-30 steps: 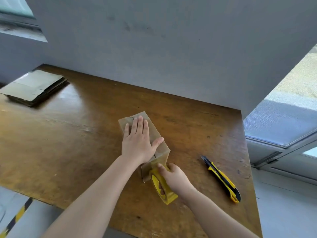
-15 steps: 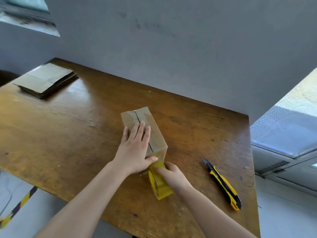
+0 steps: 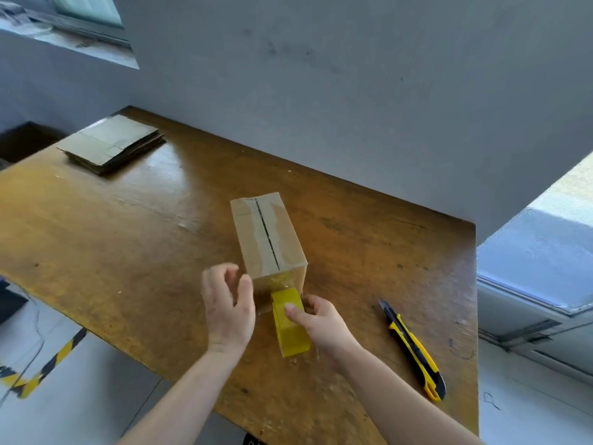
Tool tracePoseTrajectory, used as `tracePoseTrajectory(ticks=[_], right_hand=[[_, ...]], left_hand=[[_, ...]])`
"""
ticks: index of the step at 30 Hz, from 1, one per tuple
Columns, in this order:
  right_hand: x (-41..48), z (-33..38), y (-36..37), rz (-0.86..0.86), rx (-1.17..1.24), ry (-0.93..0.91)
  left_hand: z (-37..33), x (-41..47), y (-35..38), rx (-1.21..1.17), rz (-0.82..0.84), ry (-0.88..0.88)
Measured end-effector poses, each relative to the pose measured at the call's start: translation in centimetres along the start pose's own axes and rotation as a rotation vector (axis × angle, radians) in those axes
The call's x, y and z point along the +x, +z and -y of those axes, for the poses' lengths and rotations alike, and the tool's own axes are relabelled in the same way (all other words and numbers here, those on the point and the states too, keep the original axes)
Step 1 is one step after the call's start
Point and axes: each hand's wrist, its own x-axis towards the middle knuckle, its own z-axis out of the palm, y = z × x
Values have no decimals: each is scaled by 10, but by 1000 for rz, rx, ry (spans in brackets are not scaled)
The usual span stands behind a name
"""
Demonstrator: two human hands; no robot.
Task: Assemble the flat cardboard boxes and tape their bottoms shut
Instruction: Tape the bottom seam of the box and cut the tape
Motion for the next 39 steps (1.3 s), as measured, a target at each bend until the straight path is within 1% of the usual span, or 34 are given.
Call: tracePoseTrajectory(ticks=[1, 3, 5, 7, 8, 9, 10, 12, 14, 15, 16, 18, 20, 21, 23, 25, 26, 28, 30, 31, 32, 33, 34, 36, 39], right_hand=[[0, 0, 0, 1, 7, 6], [3, 0, 0, 15, 23, 2], [3, 3, -1, 71, 43, -9], [2, 6, -4, 143, 51, -38], [3, 5, -8, 149, 13, -57], [4, 5, -12, 119, -49, -84], [7, 3, -20, 46, -126, -111], [17, -10, -44, -192, -353, -112], [25, -31, -74, -458, -624, 17], [27, -43, -90, -548, -703, 136], [26, -53, -104, -597, -726, 262], [23, -71, -121, -634, -672, 449], [20, -87, -129, -629, -641, 531], [19, -91, -129, -615, -654, 528], [20, -94, -128, -578, -654, 447], [22, -89, -120, -537, -595, 277], [22, -83, -112, -533, -576, 152], [20, -64, -94, -547, -636, -176], [19, -39, -76, -516, -788, -567], [18, -26, -68, -485, -866, -729], [19, -15, -62, -454, -940, -852], [21, -7, -58, -439, -1020, -934], [22, 1, -54, -434, -1098, -977], [22, 12, -48, -425, -1237, -987], [19, 26, -44, -381, -1371, -924]], left_hand=[[-4, -8, 3, -82, 39, -173], [-9, -18, 11, -134, 190, -399], [-6, -19, 20, -208, 296, -571], [-2, -15, 27, -283, 326, -675], [-1, -14, 29, -301, 333, -702], [0, -13, 31, -314, 333, -720], [-1, -12, 31, -334, 332, -729], [-2, -11, 30, -368, 316, -740], [-2, -11, 30, -372, 306, -736], [-2, -11, 30, -375, 304, -734], [-3, -12, 30, -384, 300, -733], [-4, -12, 30, -392, 290, -726], [-4, -11, 30, -397, 289, -713], [-4, -10, 31, -396, 292, -708], [-3, -9, 31, -417, 298, -711], [-4, -9, 31, -437, 297, -726], [-3, -9, 32, -440, 295, -731], [-4, -9, 32, -442, 290, -742], [-5, -10, 33, -463, 284, -760], [-5, -9, 32, -476, 279, -764], [-5, -9, 32, -484, 274, -763], [-5, -9, 31, -488, 267, -761], [-6, -9, 31, -495, 263, -757], [-7, -9, 29, -503, 269, -757], [-9, -9, 25, -497, 290, -758]])
